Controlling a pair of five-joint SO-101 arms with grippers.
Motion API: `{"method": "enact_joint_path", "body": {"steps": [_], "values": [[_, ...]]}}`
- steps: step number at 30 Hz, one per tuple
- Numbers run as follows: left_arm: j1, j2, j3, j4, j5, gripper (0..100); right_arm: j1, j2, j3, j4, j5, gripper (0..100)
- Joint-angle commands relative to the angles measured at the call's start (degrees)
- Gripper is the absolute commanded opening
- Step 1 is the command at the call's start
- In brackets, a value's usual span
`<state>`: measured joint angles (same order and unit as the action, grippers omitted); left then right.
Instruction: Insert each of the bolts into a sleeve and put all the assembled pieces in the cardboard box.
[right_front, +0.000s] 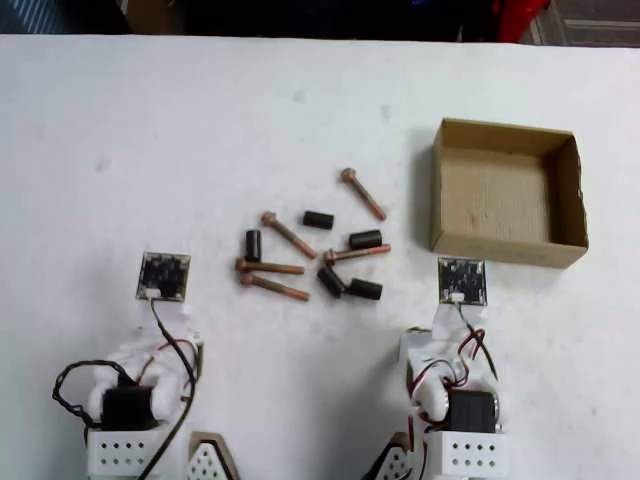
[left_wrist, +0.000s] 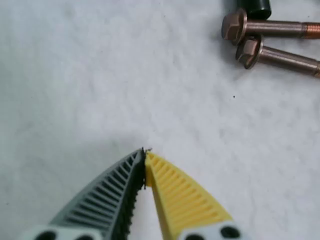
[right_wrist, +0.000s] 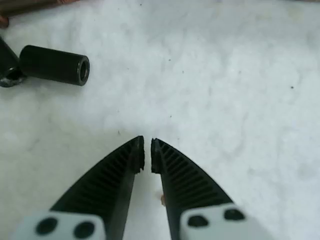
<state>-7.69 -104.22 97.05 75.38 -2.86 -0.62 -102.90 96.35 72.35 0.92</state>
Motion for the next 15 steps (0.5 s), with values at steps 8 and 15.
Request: {"method": "enact_joint_path", "body": {"steps": [8, 15], "values": [[0.8, -0.2, -0.1, -1.8, 0.3, 2, -0.7, -0.3, 0.4, -9.5, -0.1, 1.8], [0.8, -0.2, -0.1, -1.8, 0.4, 2, -0.7, -0.3, 0.2, -16.9, 6.7, 1.8]]}}
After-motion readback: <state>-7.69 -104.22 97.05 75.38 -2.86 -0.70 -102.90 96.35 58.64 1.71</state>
